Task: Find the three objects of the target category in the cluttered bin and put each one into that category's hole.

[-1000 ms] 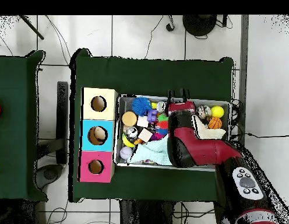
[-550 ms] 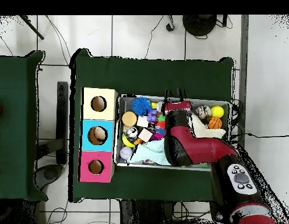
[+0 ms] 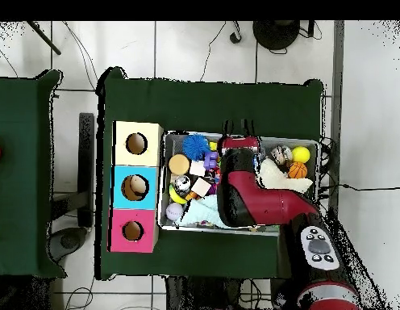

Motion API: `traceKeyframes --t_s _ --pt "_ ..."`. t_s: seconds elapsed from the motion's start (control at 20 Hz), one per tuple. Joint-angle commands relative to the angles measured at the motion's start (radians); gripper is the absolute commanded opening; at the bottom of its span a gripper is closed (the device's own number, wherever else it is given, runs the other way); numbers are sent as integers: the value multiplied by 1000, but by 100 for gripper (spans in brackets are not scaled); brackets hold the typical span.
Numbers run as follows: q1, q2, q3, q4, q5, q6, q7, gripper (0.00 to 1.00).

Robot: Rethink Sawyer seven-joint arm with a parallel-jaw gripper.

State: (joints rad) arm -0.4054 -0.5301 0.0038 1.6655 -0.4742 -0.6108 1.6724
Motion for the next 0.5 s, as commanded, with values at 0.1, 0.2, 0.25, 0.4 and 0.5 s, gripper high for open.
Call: traceKeyframes --t_s 0.1,0.2,0.25,0.4,0.5 --pt "16 -24 -69 -22 39 -25 94 100" --pt "21 -19 -82 -30 41 -20 93 100" --pt "23 -13 -91 -34 46 -21 90 100" --pt "26 12 -113 -51 62 -20 81 100" --pt "25 30 -121 -63 69 -17 80 100"
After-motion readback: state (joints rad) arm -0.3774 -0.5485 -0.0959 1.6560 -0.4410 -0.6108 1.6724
